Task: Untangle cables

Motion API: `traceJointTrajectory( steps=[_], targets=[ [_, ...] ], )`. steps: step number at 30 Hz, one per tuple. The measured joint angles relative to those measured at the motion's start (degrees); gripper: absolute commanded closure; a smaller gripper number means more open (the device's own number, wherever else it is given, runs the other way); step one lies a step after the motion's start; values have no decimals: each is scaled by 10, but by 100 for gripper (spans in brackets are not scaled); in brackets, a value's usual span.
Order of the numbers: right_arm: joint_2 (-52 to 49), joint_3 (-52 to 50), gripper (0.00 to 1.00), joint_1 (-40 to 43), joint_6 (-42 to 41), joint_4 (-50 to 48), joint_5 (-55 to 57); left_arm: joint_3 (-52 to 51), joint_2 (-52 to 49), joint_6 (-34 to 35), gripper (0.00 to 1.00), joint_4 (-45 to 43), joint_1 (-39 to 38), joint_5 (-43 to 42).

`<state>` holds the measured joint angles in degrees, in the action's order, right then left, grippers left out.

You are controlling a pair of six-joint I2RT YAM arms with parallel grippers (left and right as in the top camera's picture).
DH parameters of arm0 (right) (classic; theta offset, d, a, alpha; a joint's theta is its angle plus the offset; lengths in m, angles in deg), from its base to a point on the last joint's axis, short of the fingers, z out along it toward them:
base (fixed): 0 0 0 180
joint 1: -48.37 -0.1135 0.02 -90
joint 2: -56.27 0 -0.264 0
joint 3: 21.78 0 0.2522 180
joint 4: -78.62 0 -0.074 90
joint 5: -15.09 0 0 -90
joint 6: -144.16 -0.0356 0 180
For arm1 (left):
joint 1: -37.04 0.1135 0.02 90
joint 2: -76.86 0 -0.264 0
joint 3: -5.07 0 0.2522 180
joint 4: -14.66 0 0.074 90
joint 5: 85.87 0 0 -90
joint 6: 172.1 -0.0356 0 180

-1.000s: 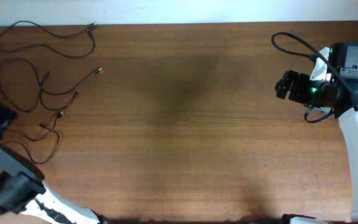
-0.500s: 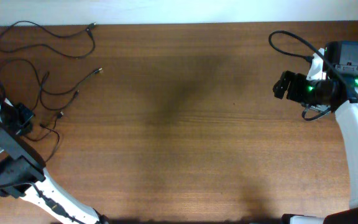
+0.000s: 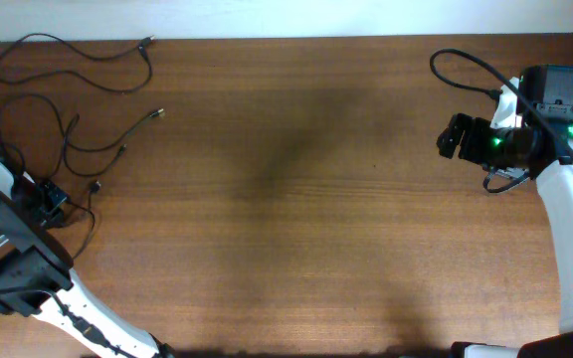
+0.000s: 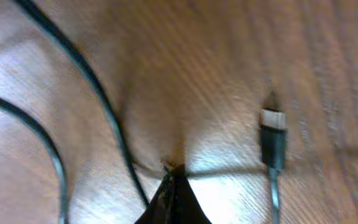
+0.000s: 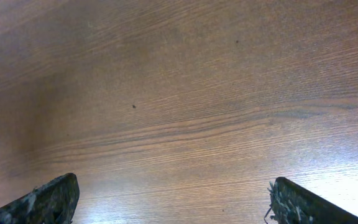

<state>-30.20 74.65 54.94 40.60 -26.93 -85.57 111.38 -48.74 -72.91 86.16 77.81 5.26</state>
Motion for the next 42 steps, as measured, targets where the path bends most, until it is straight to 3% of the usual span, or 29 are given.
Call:
traceJointTrajectory(
  steps=[14,32,42],
  targets=[
    [0,0,1,0,0,0,0,-2,0,-77,100,36,-5,-59],
    [0,0,1,0,0,0,0,-40,17,-79,100,38,-28,-84],
    [0,0,1,0,0,-6,0,-50,16,-97,100,80,-38,-116]
  ],
)
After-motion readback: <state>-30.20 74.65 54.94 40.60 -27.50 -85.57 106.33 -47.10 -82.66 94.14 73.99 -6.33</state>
